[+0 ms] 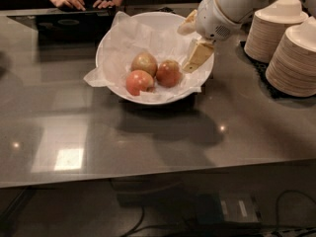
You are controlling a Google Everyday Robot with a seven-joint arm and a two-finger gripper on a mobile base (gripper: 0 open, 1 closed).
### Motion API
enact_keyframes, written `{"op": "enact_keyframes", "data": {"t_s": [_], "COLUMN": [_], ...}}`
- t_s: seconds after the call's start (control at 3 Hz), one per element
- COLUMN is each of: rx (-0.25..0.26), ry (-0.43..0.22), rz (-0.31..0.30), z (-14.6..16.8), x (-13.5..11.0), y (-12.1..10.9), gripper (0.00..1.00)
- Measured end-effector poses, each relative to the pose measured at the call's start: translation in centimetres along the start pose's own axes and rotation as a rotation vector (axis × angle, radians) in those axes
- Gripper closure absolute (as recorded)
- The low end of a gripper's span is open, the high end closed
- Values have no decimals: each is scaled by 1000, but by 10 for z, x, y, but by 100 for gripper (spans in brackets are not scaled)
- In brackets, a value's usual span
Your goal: Pick apple from white bowl
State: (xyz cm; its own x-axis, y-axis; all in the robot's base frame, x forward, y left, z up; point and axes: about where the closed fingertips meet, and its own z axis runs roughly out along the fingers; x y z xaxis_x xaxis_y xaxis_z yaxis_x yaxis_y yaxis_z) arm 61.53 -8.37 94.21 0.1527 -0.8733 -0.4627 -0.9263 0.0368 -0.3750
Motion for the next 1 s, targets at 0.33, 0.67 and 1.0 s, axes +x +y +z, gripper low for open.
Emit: {"op": "enact_keyframes", "data": {"t_s": [0.33,0.67,1.0], "rx": [3,3,-18], "ry": [0,0,-11], "rz": [-14,-14,-15], "z": [4,4,18], "x": [-3,-3,-1], "y": [-5,-5,-1], "gripper": [48,46,31]}}
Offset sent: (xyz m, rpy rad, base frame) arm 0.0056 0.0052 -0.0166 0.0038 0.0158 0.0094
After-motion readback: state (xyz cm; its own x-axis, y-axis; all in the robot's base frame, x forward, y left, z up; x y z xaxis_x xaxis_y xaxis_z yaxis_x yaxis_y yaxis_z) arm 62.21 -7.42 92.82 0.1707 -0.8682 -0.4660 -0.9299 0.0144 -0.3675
